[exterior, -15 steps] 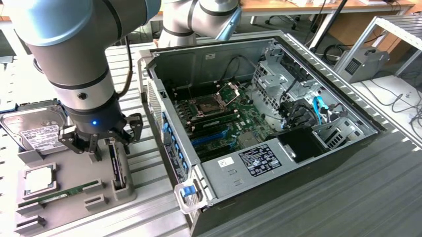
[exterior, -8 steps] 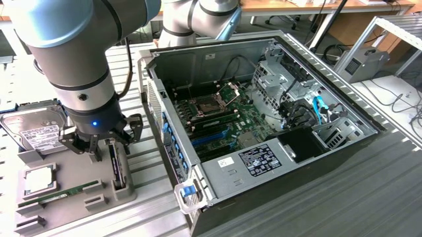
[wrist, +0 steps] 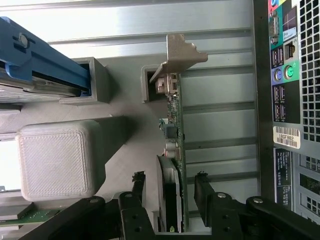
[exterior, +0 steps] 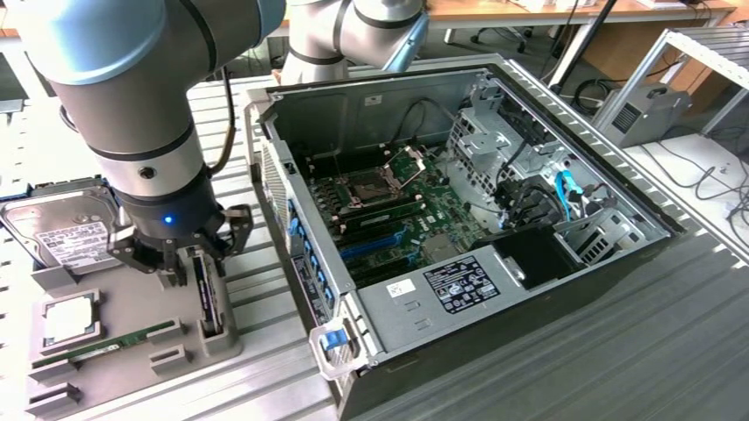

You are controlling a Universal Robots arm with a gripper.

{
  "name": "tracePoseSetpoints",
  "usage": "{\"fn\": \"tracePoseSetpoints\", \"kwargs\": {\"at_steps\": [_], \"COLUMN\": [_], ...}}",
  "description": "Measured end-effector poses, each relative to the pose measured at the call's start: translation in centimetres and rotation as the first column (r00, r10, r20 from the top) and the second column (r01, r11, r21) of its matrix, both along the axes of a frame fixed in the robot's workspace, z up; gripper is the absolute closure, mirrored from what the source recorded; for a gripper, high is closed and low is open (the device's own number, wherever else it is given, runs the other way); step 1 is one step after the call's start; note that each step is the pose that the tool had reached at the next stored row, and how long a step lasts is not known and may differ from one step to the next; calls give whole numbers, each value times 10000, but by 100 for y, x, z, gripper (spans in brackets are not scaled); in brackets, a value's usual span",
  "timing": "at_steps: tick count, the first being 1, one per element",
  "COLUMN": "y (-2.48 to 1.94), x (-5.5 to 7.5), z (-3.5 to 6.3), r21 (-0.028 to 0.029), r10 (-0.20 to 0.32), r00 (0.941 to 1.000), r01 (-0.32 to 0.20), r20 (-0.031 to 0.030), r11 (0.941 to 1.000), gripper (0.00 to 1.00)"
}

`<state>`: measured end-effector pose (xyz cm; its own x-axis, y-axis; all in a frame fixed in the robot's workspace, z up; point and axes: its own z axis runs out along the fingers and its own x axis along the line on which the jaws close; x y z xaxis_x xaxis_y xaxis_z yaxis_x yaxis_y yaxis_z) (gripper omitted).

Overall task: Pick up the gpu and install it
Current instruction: 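Pick up the gpu and move the gpu toward the slot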

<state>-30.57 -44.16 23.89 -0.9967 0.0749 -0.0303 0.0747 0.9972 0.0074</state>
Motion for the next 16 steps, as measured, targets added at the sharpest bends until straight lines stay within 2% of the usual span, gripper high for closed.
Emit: {"fn": "tracePoseSetpoints", "kwargs": {"at_steps": [1,2,3,6,7,16], "y": [0,0,0,0,0,0], "x": [0,0,0,0,0,0], "z": [0,0,0,0,0,0], "r21": [0,0,0,0,0,0], "r10": [0,0,0,1,0,0], "r00": [10000,10000,10000,10000,10000,10000], "r01": [0,0,0,-1,0,0], "r20": [-1,0,0,-1,-1,0], "r11": [10000,10000,10000,10000,10000,10000], "gripper": [55,55,60,66,72,73]}}
